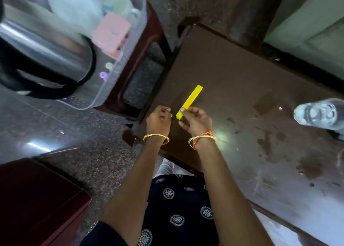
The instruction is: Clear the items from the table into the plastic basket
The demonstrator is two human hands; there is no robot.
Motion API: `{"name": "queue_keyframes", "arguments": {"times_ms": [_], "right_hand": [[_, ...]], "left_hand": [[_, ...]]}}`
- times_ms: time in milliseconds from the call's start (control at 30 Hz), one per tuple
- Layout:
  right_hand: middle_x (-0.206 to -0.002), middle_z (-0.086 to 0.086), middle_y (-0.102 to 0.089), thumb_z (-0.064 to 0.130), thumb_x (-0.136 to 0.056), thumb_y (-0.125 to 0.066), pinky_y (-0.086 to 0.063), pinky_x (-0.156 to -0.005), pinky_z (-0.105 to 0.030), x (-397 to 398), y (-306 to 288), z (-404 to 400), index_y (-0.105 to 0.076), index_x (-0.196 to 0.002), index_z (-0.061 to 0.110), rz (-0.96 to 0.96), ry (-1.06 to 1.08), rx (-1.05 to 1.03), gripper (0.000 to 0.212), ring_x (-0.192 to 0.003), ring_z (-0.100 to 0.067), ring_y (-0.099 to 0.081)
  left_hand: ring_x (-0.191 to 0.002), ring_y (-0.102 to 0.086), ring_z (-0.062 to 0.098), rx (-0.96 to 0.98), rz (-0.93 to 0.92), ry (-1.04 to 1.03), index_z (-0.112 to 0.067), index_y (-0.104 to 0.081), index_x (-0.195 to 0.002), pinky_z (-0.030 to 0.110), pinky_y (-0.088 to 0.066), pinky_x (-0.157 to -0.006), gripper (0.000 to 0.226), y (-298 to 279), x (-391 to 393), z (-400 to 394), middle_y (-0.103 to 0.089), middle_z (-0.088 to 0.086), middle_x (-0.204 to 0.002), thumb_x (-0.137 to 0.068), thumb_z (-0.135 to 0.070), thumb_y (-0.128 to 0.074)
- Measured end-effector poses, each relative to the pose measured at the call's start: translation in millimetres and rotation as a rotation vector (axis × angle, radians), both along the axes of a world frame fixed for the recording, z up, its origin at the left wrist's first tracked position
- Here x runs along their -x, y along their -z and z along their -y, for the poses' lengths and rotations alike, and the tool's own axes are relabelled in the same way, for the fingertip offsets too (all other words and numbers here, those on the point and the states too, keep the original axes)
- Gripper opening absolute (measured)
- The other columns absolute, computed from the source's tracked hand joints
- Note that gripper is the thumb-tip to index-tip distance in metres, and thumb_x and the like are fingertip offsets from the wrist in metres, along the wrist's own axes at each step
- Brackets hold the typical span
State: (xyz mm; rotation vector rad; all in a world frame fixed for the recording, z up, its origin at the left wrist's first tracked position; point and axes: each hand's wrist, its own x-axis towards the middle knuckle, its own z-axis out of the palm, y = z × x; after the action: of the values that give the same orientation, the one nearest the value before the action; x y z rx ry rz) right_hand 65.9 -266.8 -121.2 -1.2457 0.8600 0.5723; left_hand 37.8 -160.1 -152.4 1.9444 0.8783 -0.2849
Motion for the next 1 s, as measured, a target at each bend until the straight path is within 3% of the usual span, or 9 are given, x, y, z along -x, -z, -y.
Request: {"name": "queue_keyframes", "arguments": {"times_ms": [133, 267, 400, 500, 600, 700, 767, 900, 1000], "right_hand": [[-0.062, 0.01, -0.063, 0.015, -0.075, -0.077, -0.052, -0.06, -0.022, -23, -42, -69, -0.06, -0.071, 0.023, 0.267, -0.34, 0.165, 0.019, -0.057, -0.001, -0.06], [-0.087, -0.009, -0.068, 0.011, -0.077, -0.07, -0.05, -0.082, -0.039, -49, -83, -131, -0.068, -0.085, 0.012, 0.716, -0.727, 0.432, 0.009, -0.085, -0.026, -0.062], [-0.109, -0.011, -0.062, 0.017, -0.083, -0.059, -0.04, -0.086, -0.041, -81, -92, -181, -0.066, -0.098, 0.016, 1.027, -1.246, 0.821, 0.016, -0.107, -0.034, -0.051], [-0.116, -0.011, -0.059, 0.014, -0.086, -0.055, -0.036, -0.087, -0.04, -97, -88, -206, -0.063, -0.104, 0.014, 1.102, -1.454, 1.002, 0.019, -0.115, -0.033, -0.044], [-0.117, -0.013, -0.061, 0.007, -0.085, -0.054, -0.035, -0.091, -0.04, -105, -82, -219, -0.064, -0.108, 0.01, 1.125, -1.633, 1.078, 0.025, -0.121, -0.033, -0.04], [-0.118, -0.015, -0.063, 0.005, -0.083, -0.058, -0.034, -0.093, -0.04, -107, -77, -231, -0.064, -0.11, 0.008, 1.147, -1.711, 1.104, 0.028, -0.124, -0.035, -0.039], [-0.119, -0.018, -0.063, 0.001, -0.081, -0.057, -0.034, -0.095, -0.041, -105, -75, -239, -0.063, -0.111, 0.007, 1.142, -1.747, 1.095, 0.03, -0.125, -0.036, -0.04], [-0.12, -0.022, -0.061, -0.002, -0.082, -0.055, -0.033, -0.099, -0.04, -107, -70, -244, -0.063, -0.111, 0.005, 1.137, -1.802, 1.071, 0.03, -0.124, -0.036, -0.044], [-0.118, -0.021, -0.062, -0.002, -0.082, -0.055, -0.034, -0.095, -0.039, -109, -69, -240, -0.063, -0.109, 0.004, 1.167, -1.796, 1.029, 0.029, -0.12, -0.036, -0.046]], "left_hand": [[-0.083, -0.067, 0.037, 0.018, -0.057, -0.141, -0.008, -0.063, -0.091, 0.049, -0.055, -0.081, 0.013, -1, 16, -62, -0.069, 0.014, -0.083, -0.09, -0.008, -0.05], [-0.07, -0.066, 0.026, 0.034, -0.054, -0.223, -0.017, -0.061, -0.083, 0.037, -0.056, -0.078, 0.014, -8, 27, -94, -0.072, 0.018, -0.088, -0.088, -0.009, -0.052], [-0.08, -0.069, 0.032, 0.092, -0.036, -0.321, -0.019, -0.064, -0.082, 0.038, -0.056, -0.077, 0.015, -14, 33, -106, -0.072, 0.008, -0.081, -0.086, -0.009, -0.054], [-0.076, -0.068, 0.035, 0.132, -0.057, -0.354, -0.016, -0.065, -0.082, 0.039, -0.055, -0.072, 0.014, -17, 39, -110, -0.073, 0.013, -0.087, -0.087, -0.011, -0.053], [-0.058, -0.063, 0.019, 0.196, -0.035, -0.409, -0.021, -0.061, -0.077, 0.027, -0.049, -0.057, 0.016, -20, 42, -116, -0.073, 0.013, -0.088, -0.09, -0.015, -0.053], [-0.071, -0.068, 0.019, 0.156, 0.038, -0.384, -0.023, -0.062, -0.079, 0.034, -0.057, -0.068, 0.009, -25, 43, -120, -0.07, 0.001, -0.079, -0.083, -0.029, -0.066], [-0.073, -0.069, 0.019, 0.17, 0.099, -0.377, -0.021, -0.064, -0.083, 0.033, -0.057, -0.067, 0.021, -33, 41, -120, -0.069, -0.001, -0.077, -0.077, -0.041, -0.069], [-0.058, -0.059, 0.012, 0.336, 0.235, -0.527, -0.007, -0.067, -0.089, 0.014, -0.044, -0.048, 0.047, -45, 33, -121, -0.068, 0.008, -0.076, -0.081, -0.049, -0.049], [-0.053, -0.054, 0.013, 0.368, 0.226, -0.62, -0.003, -0.067, -0.087, 0.017, -0.039, -0.046, 0.058, -47, 27, -119, -0.067, 0.008, -0.073, -0.092, -0.051, -0.034]]}}
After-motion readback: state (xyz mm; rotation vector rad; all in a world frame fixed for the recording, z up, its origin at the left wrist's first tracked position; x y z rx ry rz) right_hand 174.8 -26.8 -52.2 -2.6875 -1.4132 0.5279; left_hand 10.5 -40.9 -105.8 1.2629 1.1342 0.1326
